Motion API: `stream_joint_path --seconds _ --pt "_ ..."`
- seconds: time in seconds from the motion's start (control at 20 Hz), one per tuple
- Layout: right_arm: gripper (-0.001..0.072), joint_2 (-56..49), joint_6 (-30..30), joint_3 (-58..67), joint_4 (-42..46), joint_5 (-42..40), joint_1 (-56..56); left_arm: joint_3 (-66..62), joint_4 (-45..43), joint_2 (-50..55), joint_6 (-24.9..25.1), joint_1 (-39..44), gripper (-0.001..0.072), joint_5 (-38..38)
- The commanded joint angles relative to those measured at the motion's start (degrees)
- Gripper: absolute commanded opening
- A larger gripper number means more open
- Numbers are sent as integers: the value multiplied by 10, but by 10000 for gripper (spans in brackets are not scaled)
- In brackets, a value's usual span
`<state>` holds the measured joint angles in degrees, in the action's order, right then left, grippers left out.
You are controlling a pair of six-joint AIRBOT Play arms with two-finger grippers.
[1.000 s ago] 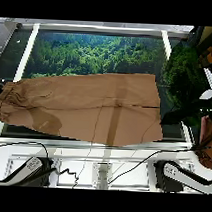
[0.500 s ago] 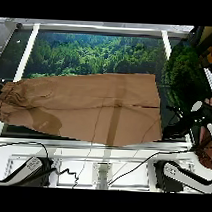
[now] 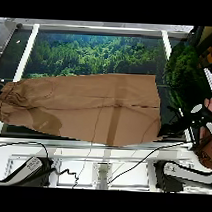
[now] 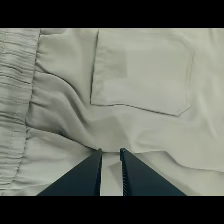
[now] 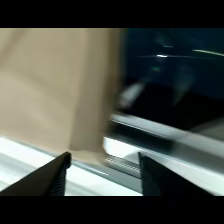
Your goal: Fold the clothes and pants, and hang the long-sleeved shirts on hangers.
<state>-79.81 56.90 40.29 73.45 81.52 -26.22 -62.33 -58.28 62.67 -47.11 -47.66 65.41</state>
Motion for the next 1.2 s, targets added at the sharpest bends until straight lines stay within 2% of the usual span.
stream_joint_path --seconds 0.0,0.1,0.25,0.3,0.4,0.45,0.5,0.6,0.65,0.9,0.95,1.0,1.1,1.15 --pt "491 -36 -33 -1 -28 -31 -2 0 -3 0 0 -1 155 0" --pt "484 -38 -42 -1 -43 -30 -2 0 -3 4 0 -1 155 -2" --pt "379 -38 -57 -1 -48 8 -2 0 -4 13 -9 -10 155 -4" --pt "322 -38 -56 -1 -41 20 -2 0 -8 19 -39 -24 155 -16" --pt "51 -38 -55 -1 -43 30 -2 0 -13 35 -133 -70 157 -38" --pt "16 -38 -55 -1 -45 29 -2 0 -13 44 -159 -92 222 -31" --pt "16 -37 -55 0 -53 29 -2 0 -13 54 -167 -113 333 -13" --pt "15 -35 -56 1 -76 24 -2 0 -13 73 -165 -140 457 24" --pt "16 -35 -55 2 -87 20 -2 0 -13 82 -154 -149 497 33" --pt "16 -35 -50 4 -115 29 -2 1 -12 163 -93 -160 504 68" --pt "16 -35 -48 4 -118 30 -2 1 -13 184 -87 -161 538 72" --pt "16 -35 -40 4 -121 30 -2 1 -12 200 -80 -163 602 72" --pt "16 -35 -29 4 -122 34 -2 1 -13 224 -76 -174 652 61" --pt "15 -35 -22 4 -122 35 -2 1 -13 228 -71 -184 610 58"
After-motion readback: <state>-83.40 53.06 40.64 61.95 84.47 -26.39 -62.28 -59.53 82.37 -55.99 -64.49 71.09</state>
